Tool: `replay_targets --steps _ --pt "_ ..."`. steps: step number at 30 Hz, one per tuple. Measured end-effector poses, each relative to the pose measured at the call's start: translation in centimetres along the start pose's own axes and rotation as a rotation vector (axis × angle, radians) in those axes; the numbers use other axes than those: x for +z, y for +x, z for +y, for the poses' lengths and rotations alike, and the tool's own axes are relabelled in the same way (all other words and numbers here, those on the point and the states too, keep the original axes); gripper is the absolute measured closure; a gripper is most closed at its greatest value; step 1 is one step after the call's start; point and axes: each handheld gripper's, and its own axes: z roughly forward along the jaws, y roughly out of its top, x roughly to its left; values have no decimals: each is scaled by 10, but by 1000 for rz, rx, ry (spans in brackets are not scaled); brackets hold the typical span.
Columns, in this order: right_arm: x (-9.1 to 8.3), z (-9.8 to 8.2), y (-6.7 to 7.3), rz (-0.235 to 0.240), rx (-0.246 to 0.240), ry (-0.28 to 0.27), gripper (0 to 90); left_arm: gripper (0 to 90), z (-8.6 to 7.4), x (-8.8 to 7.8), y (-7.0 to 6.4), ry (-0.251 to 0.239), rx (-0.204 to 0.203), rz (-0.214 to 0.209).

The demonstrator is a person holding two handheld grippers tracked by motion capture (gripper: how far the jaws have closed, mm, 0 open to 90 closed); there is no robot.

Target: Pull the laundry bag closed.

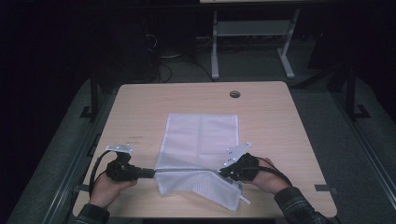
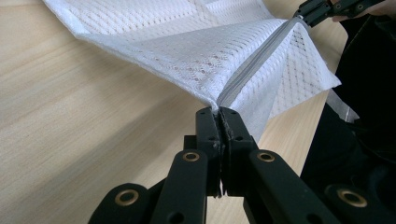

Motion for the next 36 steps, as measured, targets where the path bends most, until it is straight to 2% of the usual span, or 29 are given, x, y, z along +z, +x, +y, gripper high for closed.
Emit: replay_targets --steps 25,36 --pt "-14 -18 -2 -22 37 13 866 876 0 -1 0 4 0 1" --pt "-15 -19 -1 -22 29 15 866 876 0 -1 0 5 -1 0"
